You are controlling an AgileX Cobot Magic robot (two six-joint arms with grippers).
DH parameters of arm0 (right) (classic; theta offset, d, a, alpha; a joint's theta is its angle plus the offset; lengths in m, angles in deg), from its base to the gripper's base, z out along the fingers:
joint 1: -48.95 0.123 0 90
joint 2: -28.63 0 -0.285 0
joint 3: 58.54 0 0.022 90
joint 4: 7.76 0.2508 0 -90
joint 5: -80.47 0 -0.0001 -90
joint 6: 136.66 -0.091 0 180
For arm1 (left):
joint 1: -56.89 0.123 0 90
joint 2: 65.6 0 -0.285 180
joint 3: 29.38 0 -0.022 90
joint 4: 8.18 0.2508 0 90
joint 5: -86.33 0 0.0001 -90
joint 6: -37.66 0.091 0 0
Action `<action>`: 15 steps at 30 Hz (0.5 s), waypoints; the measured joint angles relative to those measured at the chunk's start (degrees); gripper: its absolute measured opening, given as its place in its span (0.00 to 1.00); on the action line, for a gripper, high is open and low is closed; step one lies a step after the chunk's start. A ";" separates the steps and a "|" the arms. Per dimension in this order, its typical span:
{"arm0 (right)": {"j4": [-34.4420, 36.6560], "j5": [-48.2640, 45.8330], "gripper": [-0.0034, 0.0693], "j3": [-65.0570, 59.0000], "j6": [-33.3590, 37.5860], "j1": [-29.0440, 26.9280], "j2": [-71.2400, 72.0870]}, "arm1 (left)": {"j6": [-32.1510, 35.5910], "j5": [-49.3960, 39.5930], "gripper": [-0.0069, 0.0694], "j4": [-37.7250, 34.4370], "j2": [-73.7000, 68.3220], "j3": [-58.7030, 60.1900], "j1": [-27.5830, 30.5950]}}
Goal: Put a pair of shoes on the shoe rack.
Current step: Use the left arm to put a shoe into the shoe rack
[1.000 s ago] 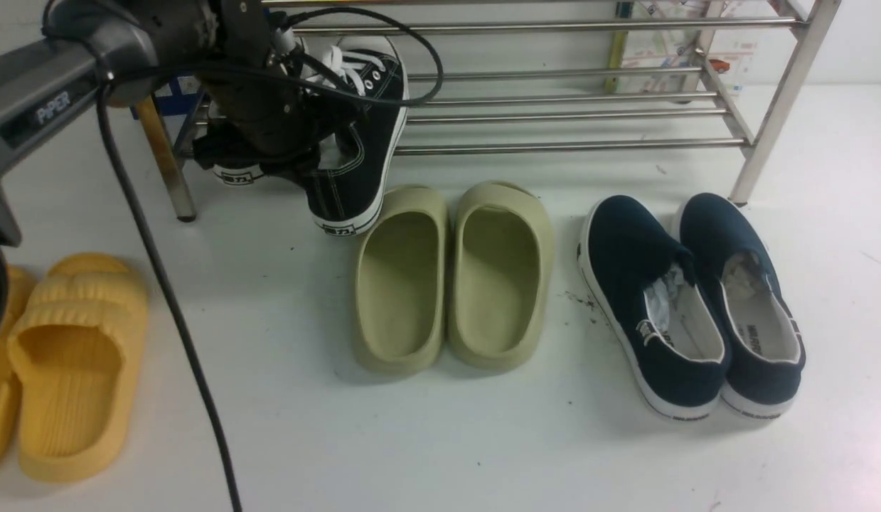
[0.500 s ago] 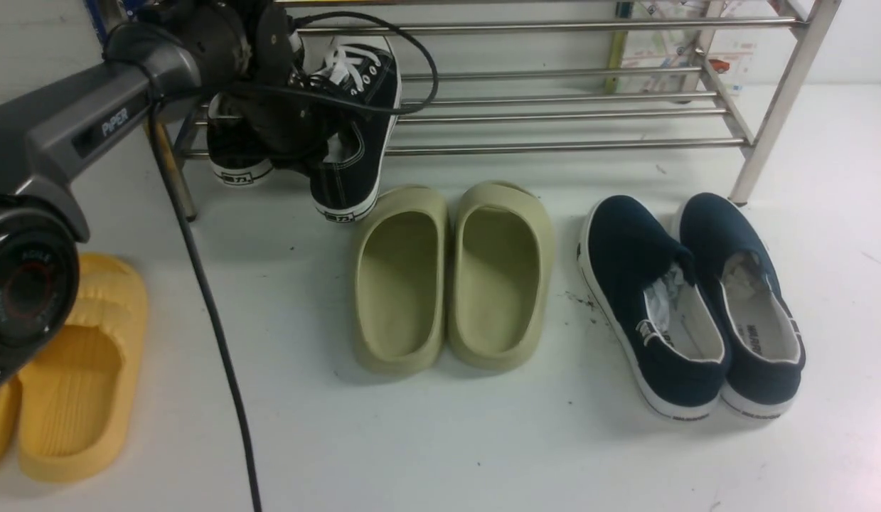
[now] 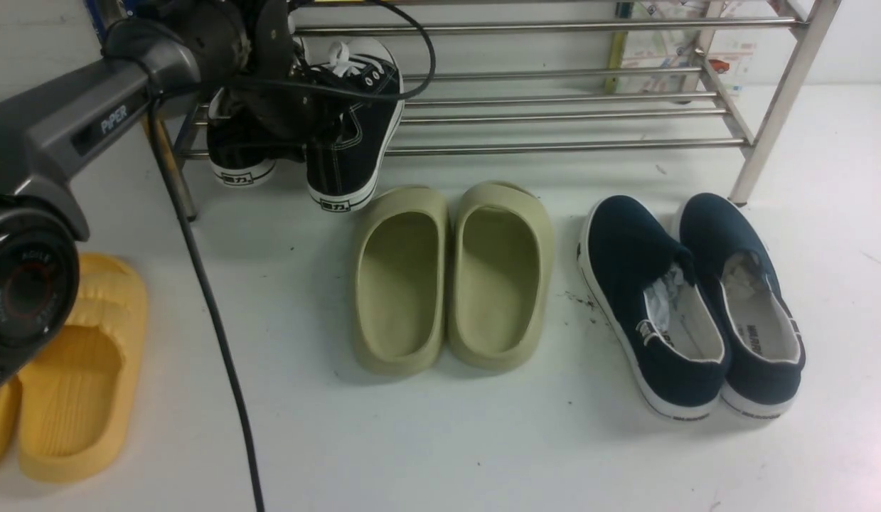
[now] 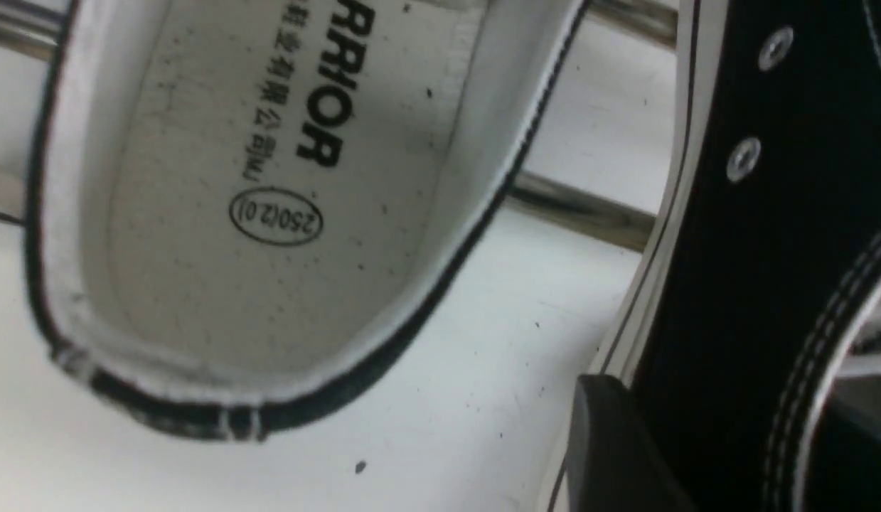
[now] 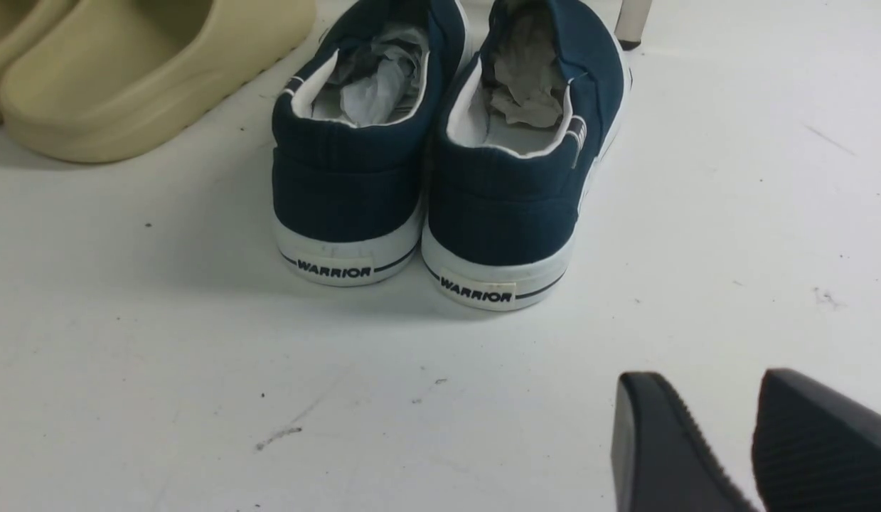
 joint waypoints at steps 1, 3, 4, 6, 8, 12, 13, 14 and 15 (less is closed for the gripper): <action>0.00 0.00 0.38 0.00 0.00 0.00 0.00 | 0.51 -1.18 0.51 -0.17 0.00 -0.46 0.00; 0.00 0.00 0.38 0.00 0.00 0.00 0.00 | 1.37 -3.68 0.52 -0.40 0.52 -1.60 0.00; 0.00 0.00 0.38 0.00 0.00 0.00 0.00 | 1.99 -5.27 0.52 -0.54 1.09 -2.04 0.00; 0.00 0.00 0.38 0.00 0.00 0.00 0.00 | 3.17 -7.88 0.52 -0.73 2.58 -2.43 0.00; 0.00 0.00 0.38 0.00 0.00 0.00 0.00 | 4.08 -10.70 0.52 -0.79 4.16 -2.55 0.00; -0.06 0.00 0.38 0.00 0.00 0.00 0.00 | 5.58 -14.82 0.45 -1.01 7.41 -1.72 0.00; -0.06 0.00 0.38 0.00 0.00 0.00 0.00 | 5.99 -15.08 0.42 -1.01 8.46 -0.93 0.00; -0.06 0.00 0.38 0.00 0.00 0.00 0.00 | 6.70 -15.36 0.35 -1.17 10.00 1.28 0.00; -0.06 0.00 0.38 0.00 0.00 0.00 0.00 | 6.98 -15.48 0.30 -1.65 10.92 2.73 0.00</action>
